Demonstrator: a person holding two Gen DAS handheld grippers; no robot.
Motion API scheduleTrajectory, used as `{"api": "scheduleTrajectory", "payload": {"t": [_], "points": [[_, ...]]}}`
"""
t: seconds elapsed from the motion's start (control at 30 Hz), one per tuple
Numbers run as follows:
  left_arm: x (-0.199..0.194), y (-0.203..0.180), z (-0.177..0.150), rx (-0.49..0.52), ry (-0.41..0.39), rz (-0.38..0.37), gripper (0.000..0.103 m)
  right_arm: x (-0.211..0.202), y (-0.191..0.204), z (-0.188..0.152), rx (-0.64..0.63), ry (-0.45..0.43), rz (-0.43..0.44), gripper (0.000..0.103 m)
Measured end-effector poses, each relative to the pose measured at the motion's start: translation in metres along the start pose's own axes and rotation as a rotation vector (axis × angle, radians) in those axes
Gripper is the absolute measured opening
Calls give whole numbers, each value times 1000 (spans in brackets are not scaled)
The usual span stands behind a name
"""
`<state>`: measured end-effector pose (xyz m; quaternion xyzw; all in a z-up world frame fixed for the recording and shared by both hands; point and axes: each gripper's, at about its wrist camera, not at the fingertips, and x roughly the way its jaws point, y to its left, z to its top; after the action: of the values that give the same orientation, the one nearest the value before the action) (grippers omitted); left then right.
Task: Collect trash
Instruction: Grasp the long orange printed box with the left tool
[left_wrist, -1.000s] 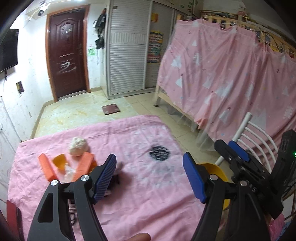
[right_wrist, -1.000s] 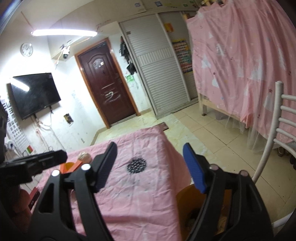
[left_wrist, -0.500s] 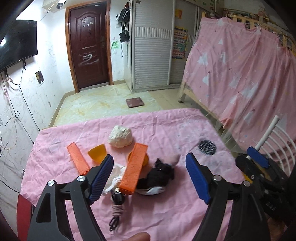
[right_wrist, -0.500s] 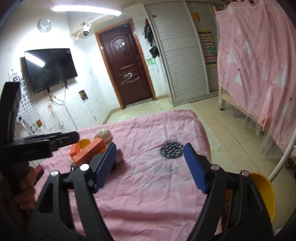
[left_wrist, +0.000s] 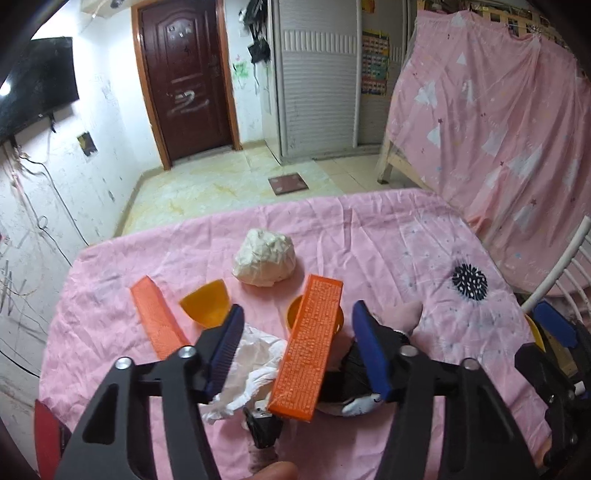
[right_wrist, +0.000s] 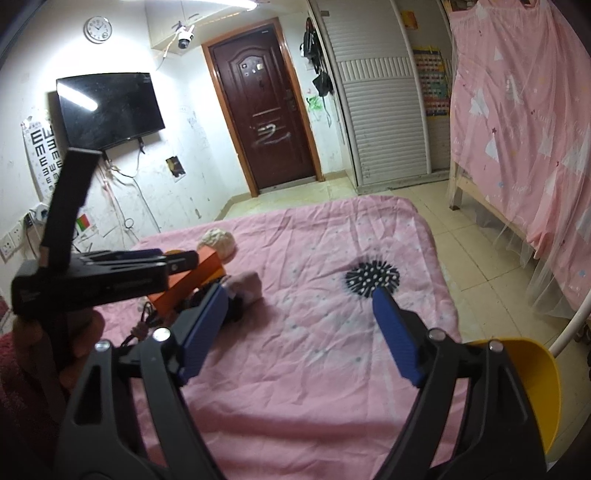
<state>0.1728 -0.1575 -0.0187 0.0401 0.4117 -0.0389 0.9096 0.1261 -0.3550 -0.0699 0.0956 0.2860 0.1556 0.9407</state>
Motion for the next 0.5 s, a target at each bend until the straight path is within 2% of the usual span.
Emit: {"api": "scheduleTrajectory", "payload": {"t": [0.13,0.2,0.27,0.43,0.5], "points": [[10,-2,-2,15,39,-37,43,6,6,-2,-9,21,16,78],[14,-2,-3,12,60,-54,27,8,11,-3,-13,29,30,78],[17,1,-4,4,75,-68,18,11,16,-3,-21,36,38,78],[6,15,-3,-42,43,-74,15,19,29,-2,-45,59,51,79],[-2,21,-1,-67,22,-73,15,23,34,-1,-51,66,59,83]]}}
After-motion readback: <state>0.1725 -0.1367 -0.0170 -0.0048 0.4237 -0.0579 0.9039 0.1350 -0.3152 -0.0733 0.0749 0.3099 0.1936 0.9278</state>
